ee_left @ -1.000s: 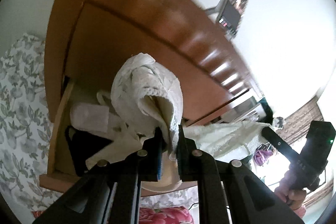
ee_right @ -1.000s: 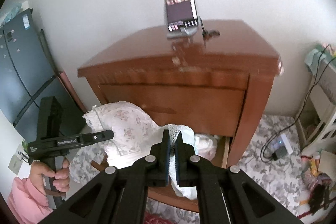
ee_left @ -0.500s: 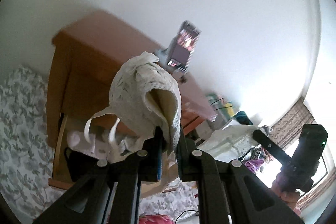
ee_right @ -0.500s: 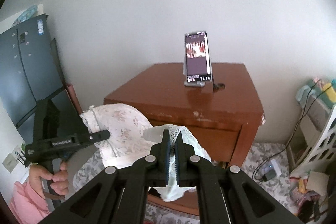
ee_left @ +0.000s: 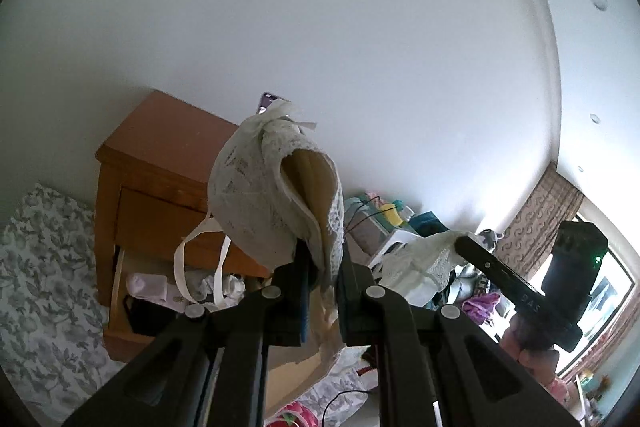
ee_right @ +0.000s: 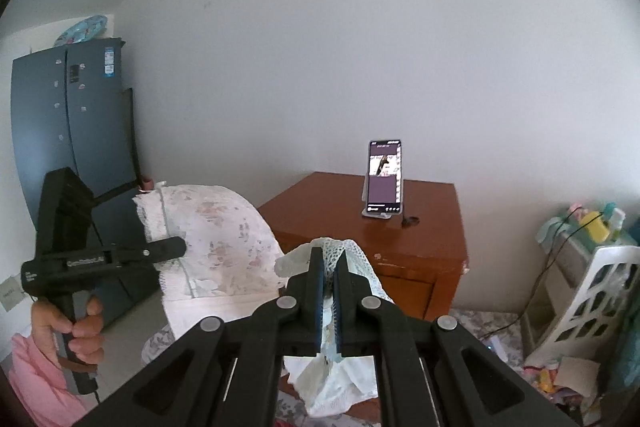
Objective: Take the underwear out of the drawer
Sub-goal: 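Lift the white lace bra with the left tool while the right tool lifts the pale lace bra, then lower both bras onto the pile on the red blanket and open both tools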
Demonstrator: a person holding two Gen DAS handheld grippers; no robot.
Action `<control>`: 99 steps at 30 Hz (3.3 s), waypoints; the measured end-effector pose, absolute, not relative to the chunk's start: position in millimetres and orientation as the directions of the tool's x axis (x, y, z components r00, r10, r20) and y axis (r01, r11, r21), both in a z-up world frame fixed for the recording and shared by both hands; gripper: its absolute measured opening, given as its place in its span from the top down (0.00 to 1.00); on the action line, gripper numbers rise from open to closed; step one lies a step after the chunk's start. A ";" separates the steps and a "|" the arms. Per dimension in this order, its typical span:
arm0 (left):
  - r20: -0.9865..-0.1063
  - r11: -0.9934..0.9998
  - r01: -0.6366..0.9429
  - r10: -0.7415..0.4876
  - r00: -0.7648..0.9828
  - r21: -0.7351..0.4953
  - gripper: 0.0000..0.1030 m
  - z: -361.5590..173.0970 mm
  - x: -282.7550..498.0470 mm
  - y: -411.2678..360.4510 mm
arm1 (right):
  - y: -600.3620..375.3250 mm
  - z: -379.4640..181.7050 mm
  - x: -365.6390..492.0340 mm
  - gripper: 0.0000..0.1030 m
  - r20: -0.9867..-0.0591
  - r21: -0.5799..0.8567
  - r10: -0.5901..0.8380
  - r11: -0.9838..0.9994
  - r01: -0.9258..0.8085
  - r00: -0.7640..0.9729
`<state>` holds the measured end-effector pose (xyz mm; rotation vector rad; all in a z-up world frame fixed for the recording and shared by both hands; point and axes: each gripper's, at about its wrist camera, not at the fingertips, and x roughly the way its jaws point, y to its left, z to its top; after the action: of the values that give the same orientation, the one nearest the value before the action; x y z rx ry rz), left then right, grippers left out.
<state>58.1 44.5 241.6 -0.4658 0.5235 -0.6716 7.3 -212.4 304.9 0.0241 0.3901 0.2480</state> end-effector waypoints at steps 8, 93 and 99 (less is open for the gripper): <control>-0.322 0.707 0.496 -0.686 0.652 -0.504 0.89 250.4 4.9 30.2 | -207.6 314.4 -52.0 0.96 -0.365 0.027 0.227 0.972 -0.234 0.903; -0.839 0.914 0.350 -0.349 0.417 -0.206 0.00 -4.2 -58.9 59.2 | -177.8 -32.8 -95.7 0.00 -0.871 0.111 0.268 0.924 -0.366 0.411; -0.835 0.920 0.330 -0.346 0.428 -0.212 0.00 -3.3 -57.3 61.6 | -178.1 -34.0 -95.7 0.00 -0.870 0.110 0.267 0.924 -0.365 0.414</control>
<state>-57.3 61.6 -3.3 -0.0172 1.0463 -0.4225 -95.7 -178.1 -34.0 -0.1018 1.0728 0.3980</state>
